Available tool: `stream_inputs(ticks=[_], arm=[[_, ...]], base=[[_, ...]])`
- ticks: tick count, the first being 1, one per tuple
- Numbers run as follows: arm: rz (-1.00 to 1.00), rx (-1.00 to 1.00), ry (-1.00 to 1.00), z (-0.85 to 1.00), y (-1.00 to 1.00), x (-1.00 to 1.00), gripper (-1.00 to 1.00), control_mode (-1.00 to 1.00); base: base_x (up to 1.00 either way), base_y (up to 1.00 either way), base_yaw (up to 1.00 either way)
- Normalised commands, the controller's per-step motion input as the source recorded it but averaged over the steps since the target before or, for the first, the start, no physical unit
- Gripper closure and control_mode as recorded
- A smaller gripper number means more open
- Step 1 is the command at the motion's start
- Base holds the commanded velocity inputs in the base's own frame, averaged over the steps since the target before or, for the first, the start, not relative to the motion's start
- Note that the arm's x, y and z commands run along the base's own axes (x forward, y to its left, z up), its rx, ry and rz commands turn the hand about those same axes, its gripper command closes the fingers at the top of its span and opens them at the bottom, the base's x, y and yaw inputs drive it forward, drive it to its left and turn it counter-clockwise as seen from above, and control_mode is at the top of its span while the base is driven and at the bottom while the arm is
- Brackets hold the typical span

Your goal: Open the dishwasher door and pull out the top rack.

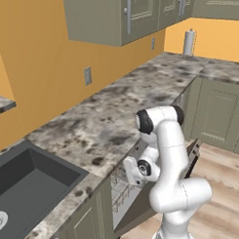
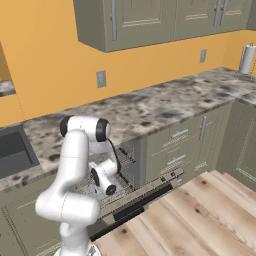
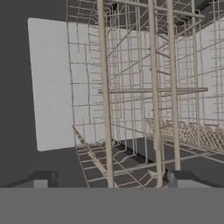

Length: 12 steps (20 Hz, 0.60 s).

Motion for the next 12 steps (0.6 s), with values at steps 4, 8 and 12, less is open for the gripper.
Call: stream_inputs(ticks=[4, 8, 12], arm=[[-0.06, 0.0, 0.0, -0.08, 0.27, 0.24, -1.0, -1.0], [-0.07, -0.01, 0.0, -0.16, 0.17, 0.16, -1.0, -1.0], [-0.08, -0.04, 0.01, -0.25, 0.04, 0.06, -1.0, -1.0]], base=[[0.0, 0.0, 0.0], [0.0, 0.0, 0.0], [0.0, 0.0, 0.0]])
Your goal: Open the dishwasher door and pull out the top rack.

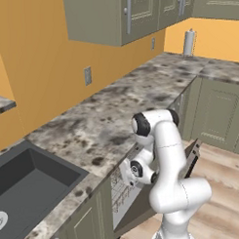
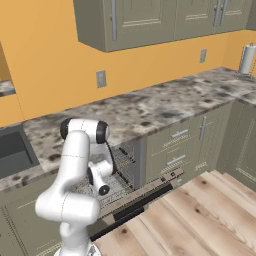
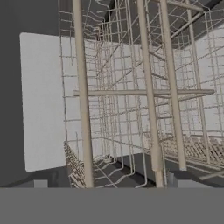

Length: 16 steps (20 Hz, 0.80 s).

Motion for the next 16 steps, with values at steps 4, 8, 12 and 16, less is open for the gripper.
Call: stream_inputs(ticks=[4, 8, 12, 16], arm=[[-0.09, -0.07, 0.04, -0.28, 0.0, 0.01, -1.0, -1.0], [-0.08, -0.08, 0.06, -0.27, 0.0, 0.04, -1.0, -1.0], [-0.07, -0.09, 0.05, -0.21, 0.0, 0.12, -1.0, -1.0], [-0.06, -0.1, 0.13, -0.26, 0.0, 0.09, -1.0, -1.0]], base=[[0.0, 0.0, 0.0], [0.0, 0.0, 0.0], [0.0, 0.0, 0.0], [0.0, 0.0, 0.0]])
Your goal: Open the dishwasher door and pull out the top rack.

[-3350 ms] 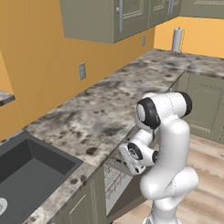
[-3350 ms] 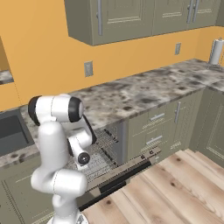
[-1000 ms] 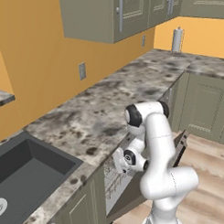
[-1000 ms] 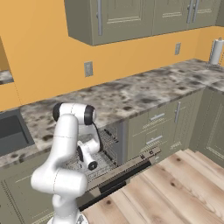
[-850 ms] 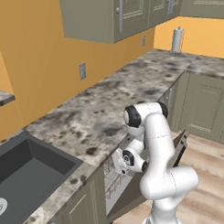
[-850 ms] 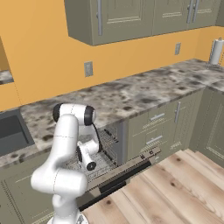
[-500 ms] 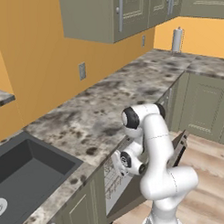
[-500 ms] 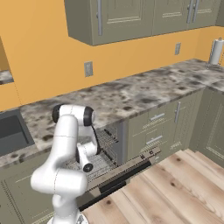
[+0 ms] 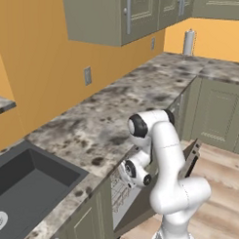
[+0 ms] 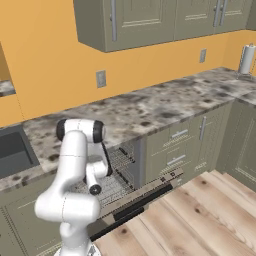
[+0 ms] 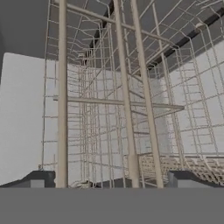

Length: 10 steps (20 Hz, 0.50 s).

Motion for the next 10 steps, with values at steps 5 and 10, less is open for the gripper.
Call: stream_inputs(ticks=[5, 10], arm=[[-0.06, -0.18, 0.33, -0.16, 0.0, 0.0, -1.0, -1.0], [-0.09, -0.23, 0.43, -0.1, 0.0, 0.0, -1.0, -1.0]], base=[[0.0, 0.0, 0.0], [0.0, 0.0, 0.0]])
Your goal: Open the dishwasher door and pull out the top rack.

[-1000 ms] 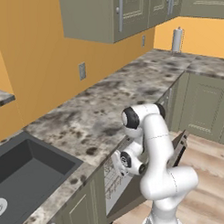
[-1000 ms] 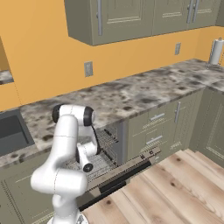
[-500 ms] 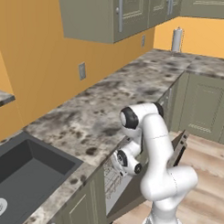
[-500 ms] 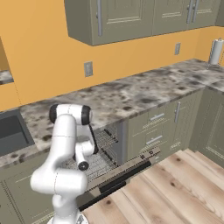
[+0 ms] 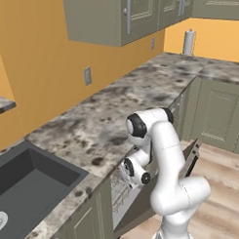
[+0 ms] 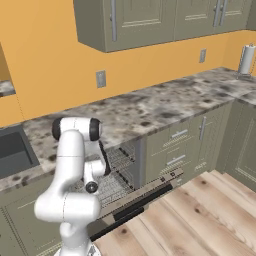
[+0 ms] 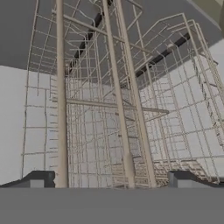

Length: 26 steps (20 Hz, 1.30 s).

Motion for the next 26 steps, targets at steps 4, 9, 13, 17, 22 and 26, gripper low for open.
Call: stream_inputs(ticks=[4, 9, 13, 17, 22, 26], arm=[[-0.12, -0.26, 0.44, -0.17, -0.11, -0.03, -1.0, -1.0], [-0.13, -0.28, 0.49, -0.06, -0.2, -0.08, -1.0, -1.0], [-0.16, -0.32, 0.57, 0.0, -0.11, -0.02, -1.0, -1.0], [-0.17, -0.37, 0.66, 0.03, -0.01, 0.0, -1.0, -1.0], [-0.19, -0.42, 0.74, 0.22, 0.0, 0.0, -1.0, -1.0], [-0.21, -0.44, 0.76, 0.17, 0.0, 0.0, -1.0, -1.0]], base=[[0.0, 0.0, 0.0], [0.0, 0.0, 0.0], [0.0, 0.0, 0.0], [0.0, 0.0, 0.0], [0.0, 0.0, 0.0], [0.0, 0.0, 0.0]])
